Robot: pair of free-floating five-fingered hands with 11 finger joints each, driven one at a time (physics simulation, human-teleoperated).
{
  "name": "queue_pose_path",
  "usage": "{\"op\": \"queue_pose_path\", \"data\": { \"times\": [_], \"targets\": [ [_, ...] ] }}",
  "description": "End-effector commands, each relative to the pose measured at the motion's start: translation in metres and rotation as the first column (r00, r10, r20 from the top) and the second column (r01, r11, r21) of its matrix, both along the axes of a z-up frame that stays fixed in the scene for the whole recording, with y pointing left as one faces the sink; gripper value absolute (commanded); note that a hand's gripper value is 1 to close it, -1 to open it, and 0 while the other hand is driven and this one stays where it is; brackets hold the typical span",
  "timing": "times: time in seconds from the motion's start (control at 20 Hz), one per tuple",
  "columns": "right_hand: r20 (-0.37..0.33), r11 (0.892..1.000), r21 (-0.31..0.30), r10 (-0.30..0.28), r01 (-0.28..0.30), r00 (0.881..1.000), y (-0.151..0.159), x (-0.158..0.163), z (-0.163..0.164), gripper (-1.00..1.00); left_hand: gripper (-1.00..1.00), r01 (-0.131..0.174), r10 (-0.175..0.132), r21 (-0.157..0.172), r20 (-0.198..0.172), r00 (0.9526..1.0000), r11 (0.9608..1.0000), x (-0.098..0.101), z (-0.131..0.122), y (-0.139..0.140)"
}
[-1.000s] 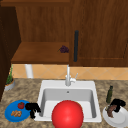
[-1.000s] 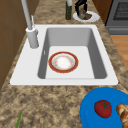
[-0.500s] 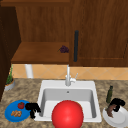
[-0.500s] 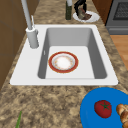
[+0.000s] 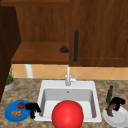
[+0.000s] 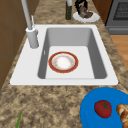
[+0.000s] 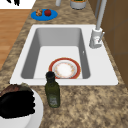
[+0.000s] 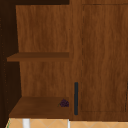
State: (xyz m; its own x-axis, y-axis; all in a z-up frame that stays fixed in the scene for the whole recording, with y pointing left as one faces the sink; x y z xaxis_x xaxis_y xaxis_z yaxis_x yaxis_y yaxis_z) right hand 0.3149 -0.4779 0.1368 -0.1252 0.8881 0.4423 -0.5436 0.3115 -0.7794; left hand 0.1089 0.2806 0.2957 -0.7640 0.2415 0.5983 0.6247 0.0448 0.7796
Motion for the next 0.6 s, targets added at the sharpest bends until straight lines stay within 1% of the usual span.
{"op": "queue_pose_path", "data": {
  "times": [0.0,0.05,0.1,0.2,0.3,0.35,0.45,0.5,0.55],
  "targets": [
    [-0.046,0.999,0.032,0.007,-0.006,0.999,-0.009,0.002,0.0,1.0,0.0,0.0,0.0,0.0,0.0,1.0,1.0,0.0,0.0,0.0],
    [-0.003,1.0,0.016,0.007,-0.007,1.0,-0.019,0.0,-0.004,1.0,0.0,0.0,0.0,0.0,0.0,1.0,1.0,0.0,0.0,0.0],
    [0.026,1.0,0.02,0.018,-0.018,1.0,-0.025,-0.004,0.001,1.0,0.0,0.0,0.0,0.0,0.0,1.0,1.0,0.0,0.0,0.0],
    [0.04,0.999,0.038,0.036,-0.038,0.999,-0.036,-0.007,-0.003,1.0,0.0,0.0,0.0,0.0,0.0,1.0,1.0,0.0,0.0,0.0],
    [0.061,0.998,0.039,0.045,-0.047,0.997,-0.048,-0.015,-0.001,1.0,0.0,0.0,0.0,0.0,0.0,1.0,1.0,0.0,0.0,0.0],
    [0.051,0.998,0.04,0.041,-0.043,0.998,-0.053,-0.017,-0.001,1.0,0.0,0.0,0.0,0.0,0.0,1.0,1.0,0.0,0.0,0.0],
    [-0.011,0.997,0.071,0.026,-0.025,1.0,-0.054,-0.012,0.001,1.0,0.0,0.0,0.0,0.0,0.0,1.0,1.0,0.0,0.0,0.0],
    [-0.018,0.994,0.106,0.029,-0.027,0.999,-0.057,-0.013,0.011,1.0,0.0,0.0,0.0,0.0,0.0,1.0,1.0,0.0,0.0,0.0],
    [-0.024,0.992,0.121,0.03,-0.027,0.999,-0.058,-0.013,0.015,1.0,0.0,0.0,0.0,0.0,0.0,1.0,1.0,0.0,0.0,0.0]
  ]
}}
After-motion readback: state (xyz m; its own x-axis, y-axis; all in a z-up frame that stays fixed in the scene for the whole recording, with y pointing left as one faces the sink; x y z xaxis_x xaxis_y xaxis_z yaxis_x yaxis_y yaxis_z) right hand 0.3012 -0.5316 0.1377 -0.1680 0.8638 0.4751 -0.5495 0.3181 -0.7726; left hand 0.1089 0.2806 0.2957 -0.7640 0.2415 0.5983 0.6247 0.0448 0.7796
